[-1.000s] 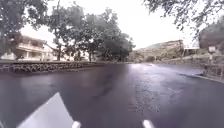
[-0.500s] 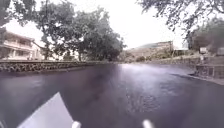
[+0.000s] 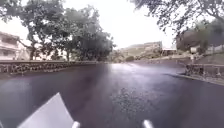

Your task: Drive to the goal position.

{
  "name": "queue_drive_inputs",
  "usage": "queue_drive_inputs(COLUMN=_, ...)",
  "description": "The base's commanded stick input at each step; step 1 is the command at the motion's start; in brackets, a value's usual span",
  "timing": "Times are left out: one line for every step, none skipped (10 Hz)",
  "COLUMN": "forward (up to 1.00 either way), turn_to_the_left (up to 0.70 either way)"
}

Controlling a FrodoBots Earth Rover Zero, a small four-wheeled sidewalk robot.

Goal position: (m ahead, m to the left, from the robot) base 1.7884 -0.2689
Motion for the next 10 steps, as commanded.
queue_drive_inputs(forward=0.7, turn_to_the_left=-0.35)
queue_drive_inputs(forward=0.7, turn_to_the_left=-0.29)
queue_drive_inputs(forward=0.7, turn_to_the_left=-0.21)
queue_drive_inputs(forward=0.7, turn_to_the_left=-0.12)
queue_drive_inputs(forward=0.7, turn_to_the_left=-0.04)
queue_drive_inputs(forward=0.7, turn_to_the_left=0.0)
queue_drive_inputs(forward=0.7, turn_to_the_left=0.0)
queue_drive_inputs(forward=0.7, turn_to_the_left=0.0)
queue_drive_inputs(forward=0.7, turn_to_the_left=0.0)
queue_drive_inputs(forward=0.7, turn_to_the_left=0.0)
